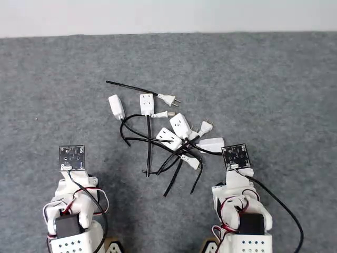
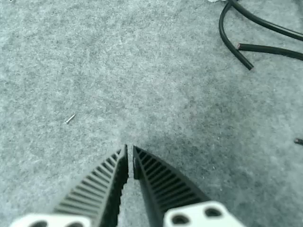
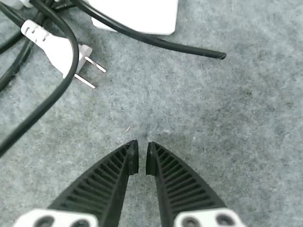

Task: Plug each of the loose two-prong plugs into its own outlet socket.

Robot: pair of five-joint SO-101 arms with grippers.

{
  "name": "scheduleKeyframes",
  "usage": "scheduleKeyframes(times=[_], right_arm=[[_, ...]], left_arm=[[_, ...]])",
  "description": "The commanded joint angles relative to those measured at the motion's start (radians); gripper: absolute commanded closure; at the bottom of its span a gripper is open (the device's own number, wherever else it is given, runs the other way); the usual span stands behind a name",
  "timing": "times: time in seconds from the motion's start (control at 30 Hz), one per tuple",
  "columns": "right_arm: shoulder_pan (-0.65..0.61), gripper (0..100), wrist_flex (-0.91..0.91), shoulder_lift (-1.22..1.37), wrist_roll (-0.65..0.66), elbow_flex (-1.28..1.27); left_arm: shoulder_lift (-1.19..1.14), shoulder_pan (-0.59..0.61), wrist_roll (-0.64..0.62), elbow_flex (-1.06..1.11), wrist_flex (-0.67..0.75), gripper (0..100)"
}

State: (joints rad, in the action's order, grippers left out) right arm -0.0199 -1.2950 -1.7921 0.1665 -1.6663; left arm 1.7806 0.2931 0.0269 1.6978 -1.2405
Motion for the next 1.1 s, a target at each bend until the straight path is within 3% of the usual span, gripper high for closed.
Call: scheduleKeyframes(times=[0.0,0.17,0.53,0.87,1.07], right_arm=[[-0.001,95.4,-0.007,-0.010,-0.008,-0.017],[-0.001,95.7,-0.007,-0.010,-0.006,-0.017],[-0.001,95.8,-0.007,-0.010,-0.008,-0.017],[0.005,95.8,-0.007,-0.010,-0.005,-0.017],[0.007,95.8,-0.007,-0.010,-0.003,-0.017]], left_arm=[[0.003,-0.005,0.008,-0.018,-0.002,99],[0.003,-0.020,0.008,-0.018,-0.002,99],[0.003,-0.330,0.008,-0.016,0.025,99],[-0.002,-0.261,0.003,-0.013,0.407,99],[-0.003,-0.241,-0.078,-0.019,0.465,98]])
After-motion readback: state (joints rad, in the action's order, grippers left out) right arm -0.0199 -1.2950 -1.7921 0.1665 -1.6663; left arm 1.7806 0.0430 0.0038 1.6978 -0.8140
